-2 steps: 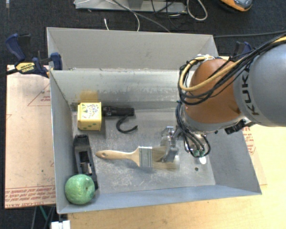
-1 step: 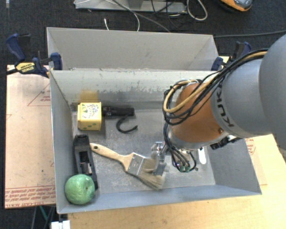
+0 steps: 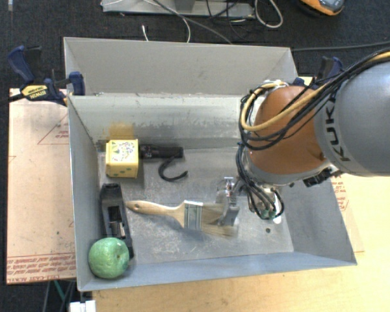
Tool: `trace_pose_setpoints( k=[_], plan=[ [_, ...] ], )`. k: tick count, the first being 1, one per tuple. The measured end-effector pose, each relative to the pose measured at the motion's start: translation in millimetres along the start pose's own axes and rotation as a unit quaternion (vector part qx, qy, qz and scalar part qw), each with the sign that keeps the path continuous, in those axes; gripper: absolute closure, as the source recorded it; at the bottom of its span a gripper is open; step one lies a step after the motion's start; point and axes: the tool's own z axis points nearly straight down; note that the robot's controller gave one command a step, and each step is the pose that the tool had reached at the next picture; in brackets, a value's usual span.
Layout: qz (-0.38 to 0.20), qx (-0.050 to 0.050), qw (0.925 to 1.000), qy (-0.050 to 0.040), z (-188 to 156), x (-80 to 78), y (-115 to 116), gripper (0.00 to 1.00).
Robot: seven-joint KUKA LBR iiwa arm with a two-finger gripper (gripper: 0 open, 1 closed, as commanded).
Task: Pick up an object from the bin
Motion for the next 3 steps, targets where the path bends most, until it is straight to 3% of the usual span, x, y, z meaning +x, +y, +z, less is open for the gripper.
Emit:
trace_pose_setpoints(
  k=[1, 2, 3],
  plan=[
    [0.005, 0.0, 1.0, 0.0027, 11.7, 2.5, 0.1, 1.0],
    [0.008, 0.0, 1.0, 0.0014, -89.0, 8.1, -9.1, 1.0],
    [-0.001, 0.0, 1.0, 0.0036, 6.0, 14.2, 7.9, 1.0]
  ],
)
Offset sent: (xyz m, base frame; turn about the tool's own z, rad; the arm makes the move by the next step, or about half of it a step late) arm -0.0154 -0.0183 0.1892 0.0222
